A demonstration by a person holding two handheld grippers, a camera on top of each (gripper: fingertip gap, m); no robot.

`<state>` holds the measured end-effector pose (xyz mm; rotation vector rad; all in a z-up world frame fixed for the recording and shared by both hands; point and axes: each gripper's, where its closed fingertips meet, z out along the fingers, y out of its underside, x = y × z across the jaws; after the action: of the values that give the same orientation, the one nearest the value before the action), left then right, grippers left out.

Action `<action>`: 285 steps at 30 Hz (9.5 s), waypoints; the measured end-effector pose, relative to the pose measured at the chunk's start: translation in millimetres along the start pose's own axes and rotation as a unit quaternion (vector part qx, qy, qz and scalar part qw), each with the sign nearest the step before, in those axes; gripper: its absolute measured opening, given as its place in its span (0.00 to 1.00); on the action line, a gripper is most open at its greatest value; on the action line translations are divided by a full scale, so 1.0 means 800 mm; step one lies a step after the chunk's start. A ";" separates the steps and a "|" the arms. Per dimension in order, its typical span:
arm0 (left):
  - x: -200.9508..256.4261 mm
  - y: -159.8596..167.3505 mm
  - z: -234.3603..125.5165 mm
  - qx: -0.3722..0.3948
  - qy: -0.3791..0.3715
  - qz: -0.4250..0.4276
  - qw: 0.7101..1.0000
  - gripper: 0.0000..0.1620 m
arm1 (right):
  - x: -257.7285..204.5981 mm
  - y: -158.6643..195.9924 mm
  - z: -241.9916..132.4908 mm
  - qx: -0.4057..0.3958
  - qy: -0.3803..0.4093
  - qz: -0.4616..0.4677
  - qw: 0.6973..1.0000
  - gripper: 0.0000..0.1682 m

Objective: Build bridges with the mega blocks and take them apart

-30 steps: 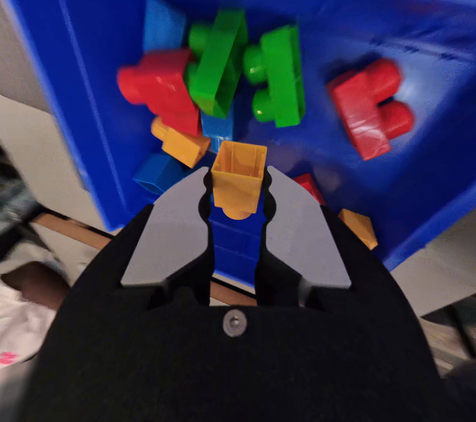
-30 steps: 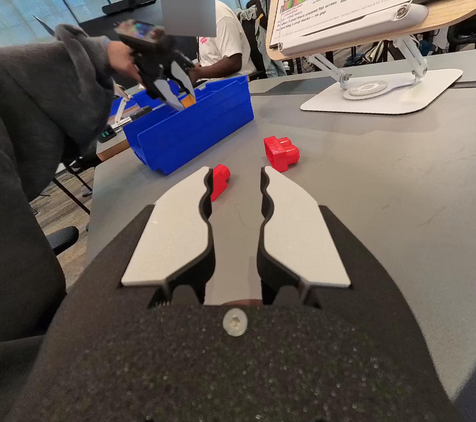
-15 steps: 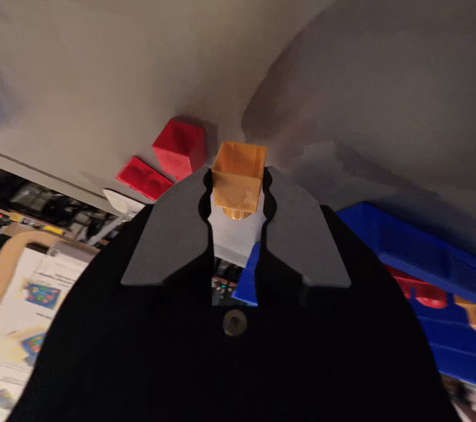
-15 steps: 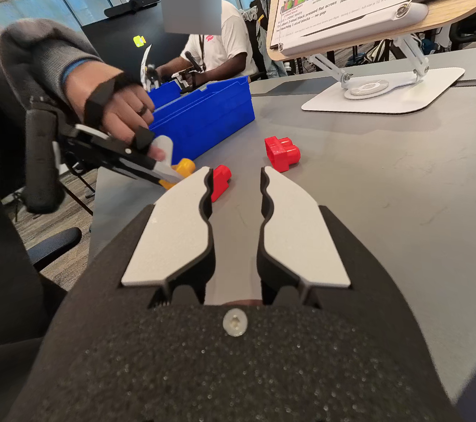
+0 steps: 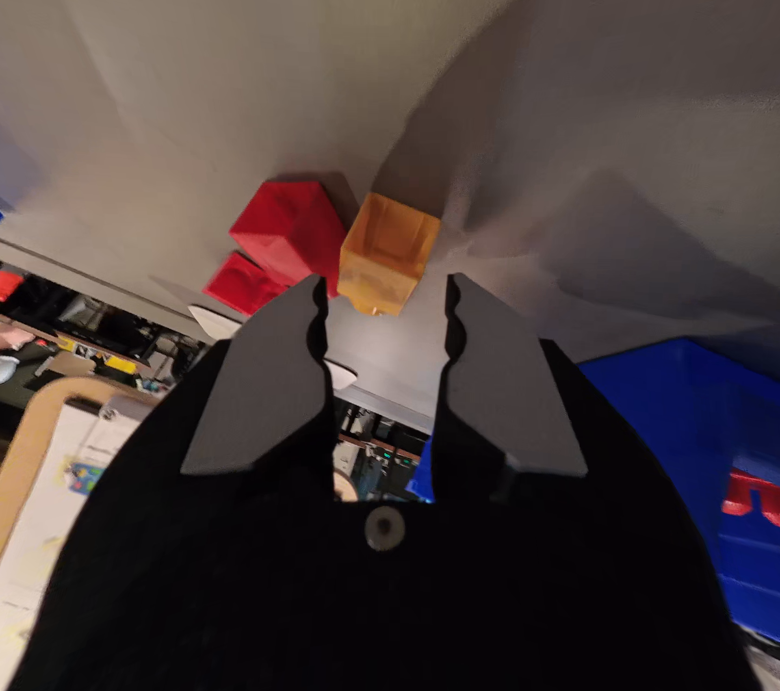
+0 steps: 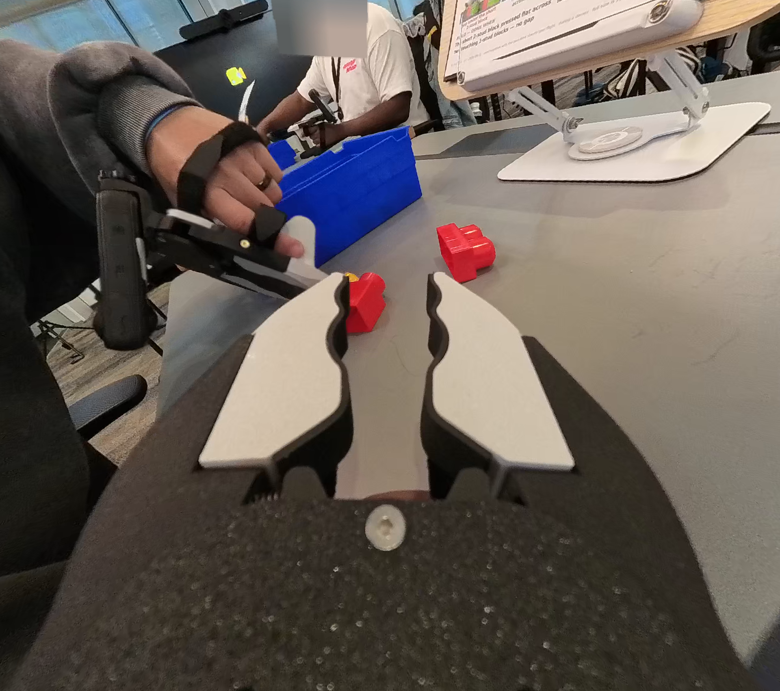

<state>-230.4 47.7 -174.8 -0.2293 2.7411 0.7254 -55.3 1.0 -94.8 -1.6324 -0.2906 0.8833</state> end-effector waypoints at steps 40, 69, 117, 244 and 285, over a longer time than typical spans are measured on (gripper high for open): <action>-0.005 -0.044 -0.006 0.177 -0.008 -0.844 0.506 0.45 | -0.009 0.013 0.025 -0.051 0.033 -0.013 0.998 0.26; 0.010 -0.106 -0.097 0.344 -0.075 -0.824 0.444 0.46 | -0.036 0.142 0.181 -0.462 0.217 0.020 0.860 0.55; -0.003 -0.076 -0.087 0.355 -0.005 -0.865 0.355 0.49 | 0.028 0.040 0.041 -0.273 0.216 -0.207 0.914 0.45; -0.179 0.062 -0.156 0.829 0.297 -0.472 -0.043 0.59 | -0.041 -0.057 0.141 -0.259 -0.100 -0.368 0.887 0.45; -0.177 0.069 -0.127 0.823 0.314 -0.469 -0.069 0.64 | -0.045 -0.021 0.138 -0.309 -0.155 -0.372 0.861 0.46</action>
<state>-133.8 54.8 -19.7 1.1626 -0.4391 2.6099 -150.2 63.7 -67.4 -1.7137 -1.4514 0.4472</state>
